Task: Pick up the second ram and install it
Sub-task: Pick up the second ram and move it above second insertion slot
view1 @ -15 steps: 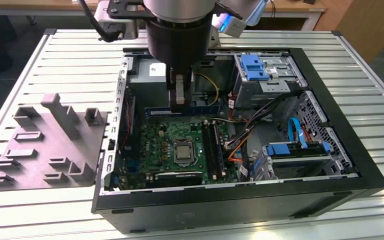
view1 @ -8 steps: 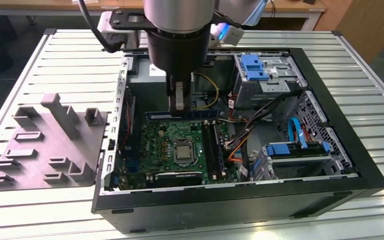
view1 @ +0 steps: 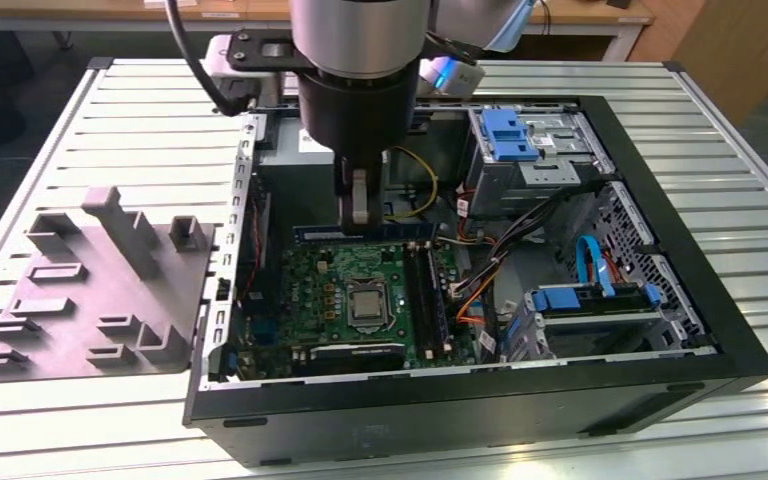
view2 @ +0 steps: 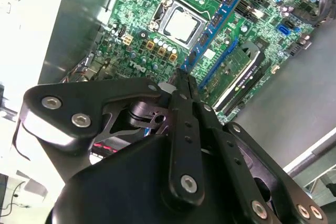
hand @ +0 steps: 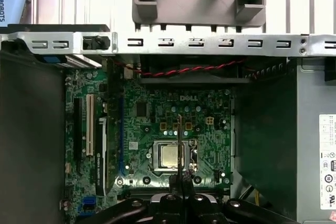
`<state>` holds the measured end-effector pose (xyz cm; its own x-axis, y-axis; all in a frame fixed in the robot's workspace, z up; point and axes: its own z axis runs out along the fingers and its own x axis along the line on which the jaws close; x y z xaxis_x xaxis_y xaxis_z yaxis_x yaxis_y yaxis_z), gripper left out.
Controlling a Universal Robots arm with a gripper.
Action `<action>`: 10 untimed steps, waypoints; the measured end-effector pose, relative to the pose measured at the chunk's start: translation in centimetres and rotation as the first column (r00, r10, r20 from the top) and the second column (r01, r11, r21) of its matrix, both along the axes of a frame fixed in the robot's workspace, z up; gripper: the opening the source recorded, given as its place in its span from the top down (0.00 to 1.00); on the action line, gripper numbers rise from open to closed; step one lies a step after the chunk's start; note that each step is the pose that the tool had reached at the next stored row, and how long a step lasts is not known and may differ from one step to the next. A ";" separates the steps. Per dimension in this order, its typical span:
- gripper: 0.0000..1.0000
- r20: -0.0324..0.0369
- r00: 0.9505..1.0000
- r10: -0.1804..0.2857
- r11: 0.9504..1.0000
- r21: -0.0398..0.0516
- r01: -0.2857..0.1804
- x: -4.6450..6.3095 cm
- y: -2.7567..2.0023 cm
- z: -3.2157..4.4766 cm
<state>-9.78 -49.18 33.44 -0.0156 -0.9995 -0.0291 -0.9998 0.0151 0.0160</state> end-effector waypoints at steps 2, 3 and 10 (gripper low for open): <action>0.88 0.000 1.000 0.000 1.000 0.000 0.000 0.0 0.05 -0.37; 0.88 0.000 1.000 0.000 1.000 0.000 0.000 0.0 0.06 -0.54; 0.88 0.000 1.000 0.000 1.000 0.000 0.000 0.0 0.08 -1.29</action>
